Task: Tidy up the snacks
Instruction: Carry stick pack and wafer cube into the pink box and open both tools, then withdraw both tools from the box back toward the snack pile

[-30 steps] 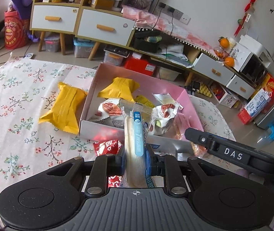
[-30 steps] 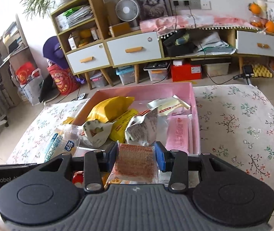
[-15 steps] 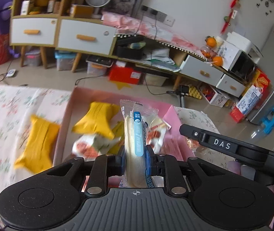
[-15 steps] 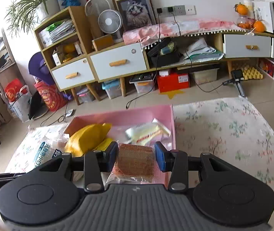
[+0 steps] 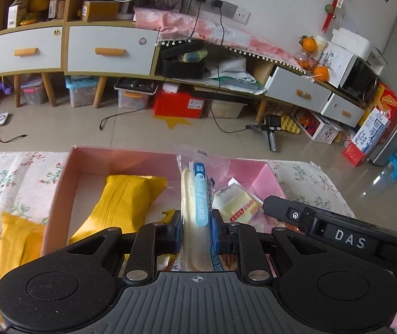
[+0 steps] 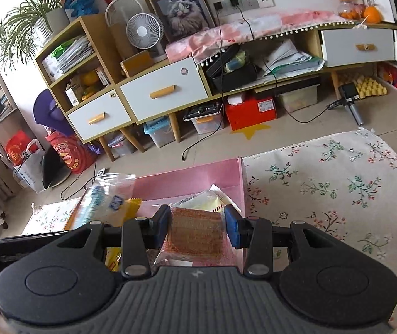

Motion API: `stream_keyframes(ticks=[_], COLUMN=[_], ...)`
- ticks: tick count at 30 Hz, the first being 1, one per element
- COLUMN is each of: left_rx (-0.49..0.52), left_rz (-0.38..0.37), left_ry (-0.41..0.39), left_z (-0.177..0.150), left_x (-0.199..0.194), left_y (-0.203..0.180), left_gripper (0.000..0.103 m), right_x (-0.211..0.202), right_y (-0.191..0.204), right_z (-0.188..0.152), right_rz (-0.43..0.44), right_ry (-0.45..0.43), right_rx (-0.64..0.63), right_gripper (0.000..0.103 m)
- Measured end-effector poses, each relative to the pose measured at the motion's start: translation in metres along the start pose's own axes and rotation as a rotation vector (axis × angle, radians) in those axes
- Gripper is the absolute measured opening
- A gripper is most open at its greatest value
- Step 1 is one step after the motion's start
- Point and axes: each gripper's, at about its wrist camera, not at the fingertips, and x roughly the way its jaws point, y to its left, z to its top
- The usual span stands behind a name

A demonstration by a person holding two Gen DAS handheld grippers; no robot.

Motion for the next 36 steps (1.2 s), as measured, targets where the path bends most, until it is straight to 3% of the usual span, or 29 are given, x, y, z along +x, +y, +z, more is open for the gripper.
stream_keyframes(ticks=[4, 10, 12, 16, 18, 23, 36], left_rx=[0.021, -0.024, -0.02, -0.004, -0.001, 0.026, 0.004], left_rz=[0.006, 0.005, 0.014, 0.027, 0.035, 0.068, 0.137], left_ry=[-0.031, -0.086, -0.084, -0.082, -0.082, -0.068, 0.008], left_z=[-0.002, -0.006, -0.007, -0.012, -0.015, -0.031, -0.079], left_x=[0.005, -0.011, -0.017, -0.032, -0.041, -0.068, -0.123], left_y=[-0.002, 0.002, 0.002, 0.001, 0.001, 0.001, 0.003], left_gripper=[0.02, 0.038, 0.047, 0.055, 0.065, 0.079, 0.096], right_x=[0.004, -0.004, -0.008, -0.014, -0.018, -0.032, -0.068], right_y=[0.0, 0.001, 0.002, 0.005, 0.008, 0.016, 0.035], right_z=[0.001, 0.005, 0.006, 0.006, 0.006, 0.003, -0.022], right_rz=[0.015, 0.028, 0.025, 0.02, 0.013, -0.003, -0.048], right_ry=[0.003, -0.016, -0.021, -0.017, -0.01, 0.017, 0.077], right_rx=[0.009, 0.021, 0.019, 0.013, 0.005, -0.03, -0.146], right_gripper=[0.043, 0.056, 0.06, 0.067, 0.071, 0.084, 0.101])
